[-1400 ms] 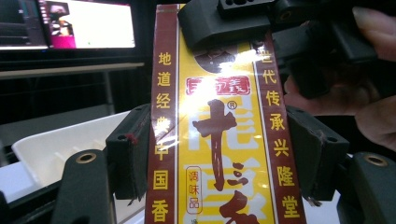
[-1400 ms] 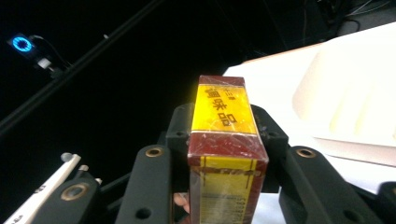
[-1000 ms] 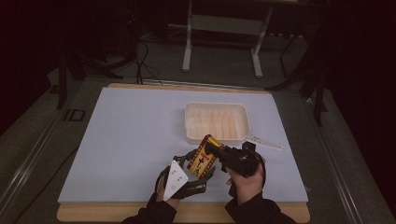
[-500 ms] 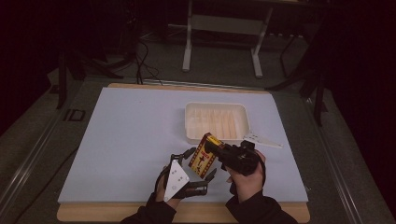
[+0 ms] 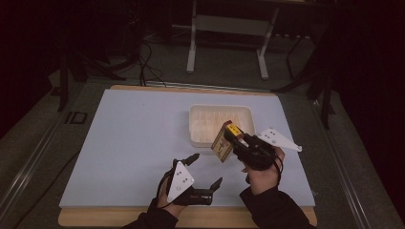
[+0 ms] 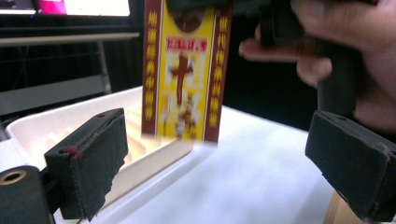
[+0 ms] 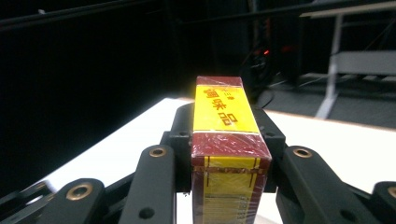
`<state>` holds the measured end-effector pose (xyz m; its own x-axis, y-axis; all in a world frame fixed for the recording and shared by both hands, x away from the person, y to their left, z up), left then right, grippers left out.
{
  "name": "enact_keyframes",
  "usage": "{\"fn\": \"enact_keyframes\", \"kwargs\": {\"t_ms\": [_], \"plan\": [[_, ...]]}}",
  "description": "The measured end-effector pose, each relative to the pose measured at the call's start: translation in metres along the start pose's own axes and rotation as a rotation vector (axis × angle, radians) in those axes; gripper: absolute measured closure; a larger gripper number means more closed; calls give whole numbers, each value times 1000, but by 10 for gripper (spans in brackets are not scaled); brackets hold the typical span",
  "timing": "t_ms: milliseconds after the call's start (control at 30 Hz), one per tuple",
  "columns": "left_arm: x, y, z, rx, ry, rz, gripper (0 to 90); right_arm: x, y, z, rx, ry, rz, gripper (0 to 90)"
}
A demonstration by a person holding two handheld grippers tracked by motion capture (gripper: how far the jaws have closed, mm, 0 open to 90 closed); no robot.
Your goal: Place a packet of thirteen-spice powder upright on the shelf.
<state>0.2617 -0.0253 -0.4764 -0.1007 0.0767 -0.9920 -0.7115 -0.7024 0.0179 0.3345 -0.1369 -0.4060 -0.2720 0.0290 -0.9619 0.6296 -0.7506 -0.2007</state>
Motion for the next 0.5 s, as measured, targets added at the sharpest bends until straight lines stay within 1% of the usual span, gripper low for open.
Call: {"fn": "enact_keyframes", "kwargs": {"t_ms": [33, 67, 100, 133, 167, 200, 233, 267, 433, 467, 500], "plan": [[0, 0, 0, 0, 0, 0, 67, 0, 0, 0, 0, 0, 0, 677], [0, 0, 0, 0, 0, 0, 67, -2, 2, 0, 13, 4, 13, 677], [3, 0, 1, -2, -26, 12, 67, -2, 2, 0, 13, 4, 13, 677], [5, -1, 2, -1, -35, 17, 47, -7, 8, -1, 41, 19, 37, 677], [6, -2, 2, -8, -45, 19, 39, -9, 10, -1, 53, 25, 46, 677], [7, -3, 3, -5, -52, 30, 33, -11, 13, -2, 68, 33, 56, 677], [8, -5, 4, -4, -62, 41, 33, -13, 16, -2, 83, 43, 64, 677], [10, -7, 5, -14, -74, 47, 33, -15, 18, -2, 97, 50, 70, 676], [18, -17, 12, -17, -100, 79, 32, -21, 33, -6, 162, 65, 110, 676], [18, -17, 12, -17, -100, 79, 33, -21, 33, -6, 162, 65, 110, 676], [23, -21, 15, -25, -108, 83, 33, -25, 42, -8, 202, 73, 137, 676]]}}
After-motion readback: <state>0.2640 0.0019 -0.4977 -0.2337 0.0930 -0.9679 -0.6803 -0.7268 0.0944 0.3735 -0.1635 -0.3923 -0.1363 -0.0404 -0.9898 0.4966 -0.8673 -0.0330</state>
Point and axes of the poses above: each handheld gripper's, and its own axes: z roughly backward along the jaws, x roughly out of its underside, y roughly to its right, the point moved 8 cm from there along -z, roughly forward along the jaws, and after that the axes turned 1 degree about -x, right-handed, at the moved point
